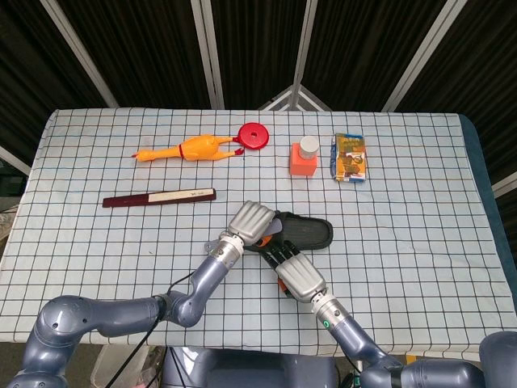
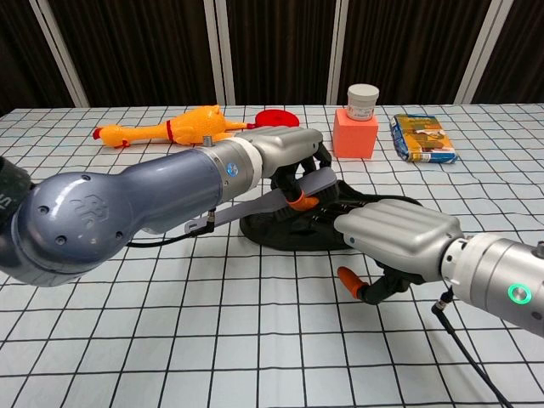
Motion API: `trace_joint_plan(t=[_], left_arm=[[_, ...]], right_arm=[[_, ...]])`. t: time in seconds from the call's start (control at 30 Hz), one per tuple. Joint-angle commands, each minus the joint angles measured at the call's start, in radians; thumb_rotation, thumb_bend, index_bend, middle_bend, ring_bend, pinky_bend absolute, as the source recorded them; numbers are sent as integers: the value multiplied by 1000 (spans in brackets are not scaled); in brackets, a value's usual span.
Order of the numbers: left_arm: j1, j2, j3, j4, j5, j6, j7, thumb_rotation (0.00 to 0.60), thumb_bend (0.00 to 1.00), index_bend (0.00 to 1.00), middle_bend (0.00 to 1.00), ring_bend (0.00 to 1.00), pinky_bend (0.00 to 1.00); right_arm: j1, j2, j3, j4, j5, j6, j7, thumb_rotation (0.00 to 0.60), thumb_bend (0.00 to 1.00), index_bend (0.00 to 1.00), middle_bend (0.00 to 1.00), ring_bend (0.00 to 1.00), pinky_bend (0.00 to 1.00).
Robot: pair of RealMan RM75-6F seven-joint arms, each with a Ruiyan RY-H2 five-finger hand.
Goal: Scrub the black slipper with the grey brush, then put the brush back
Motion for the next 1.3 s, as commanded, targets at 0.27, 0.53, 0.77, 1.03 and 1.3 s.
trace_joint_plan(t=[0.27,0.53,0.77,1.03,1.3], left_arm=[[-18,1,-13,-1,-2,6,-24,600,493,437,603,556,558],[-33,-2,-8,17,-34,-13,-16,600,495,439,606,558,558],[-32,60,10,-71,-168,-7,79,600,494,441,606,558,558],[-72,168,47,-245,-416,76,276,600,498,445,609,559,557],[-127,200,44,-292,-573,123,357,600,499,445,608,559,558]], right_arm=[[1,1,-15,-13,-5,12,-12,600,698,0,34,12,69],[4,-5,-19,-3,-5,11,-6,600,698,0,33,12,69],[2,-1,-20,-5,-1,18,-7,600,698,0,33,12,69],[1,-1,-24,2,3,18,0,600,698,0,33,11,69],[2,4,-25,4,1,16,10,600,698,0,33,11,69]])
